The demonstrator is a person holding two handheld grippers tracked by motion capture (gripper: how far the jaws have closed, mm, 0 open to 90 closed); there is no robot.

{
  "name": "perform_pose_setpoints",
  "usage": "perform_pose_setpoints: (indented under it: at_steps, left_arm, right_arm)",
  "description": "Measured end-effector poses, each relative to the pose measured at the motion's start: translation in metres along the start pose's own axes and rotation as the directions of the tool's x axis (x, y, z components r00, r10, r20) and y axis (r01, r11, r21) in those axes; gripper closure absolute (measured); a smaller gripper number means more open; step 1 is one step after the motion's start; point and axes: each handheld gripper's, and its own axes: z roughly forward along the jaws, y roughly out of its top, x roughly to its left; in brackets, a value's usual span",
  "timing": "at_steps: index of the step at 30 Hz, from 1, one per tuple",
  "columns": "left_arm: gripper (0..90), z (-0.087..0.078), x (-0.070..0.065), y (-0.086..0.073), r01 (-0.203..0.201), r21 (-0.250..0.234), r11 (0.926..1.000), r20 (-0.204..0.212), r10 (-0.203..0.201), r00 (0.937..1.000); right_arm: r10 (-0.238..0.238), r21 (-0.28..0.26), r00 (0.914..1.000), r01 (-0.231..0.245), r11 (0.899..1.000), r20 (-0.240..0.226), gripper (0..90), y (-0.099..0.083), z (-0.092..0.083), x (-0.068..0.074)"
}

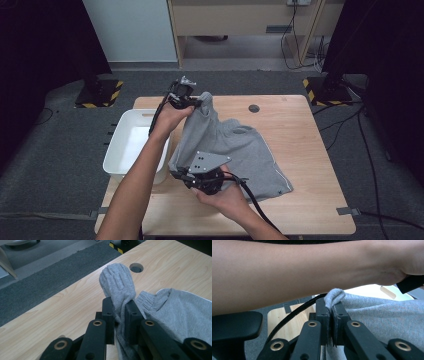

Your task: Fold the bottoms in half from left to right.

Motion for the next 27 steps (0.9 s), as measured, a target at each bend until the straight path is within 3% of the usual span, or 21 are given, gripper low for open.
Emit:
perform_pose_setpoints:
  at_steps: [27]
  left_arm:
    - [80.8,-0.009,0.016,-0.007,0.017,0.009,0.9998,-0.011,-0.016,0.9998]
  right_arm:
    - [-0.008,0.001,1.0,0.008,1.0,-0.006,86.3,0.007,0.008,0.003]
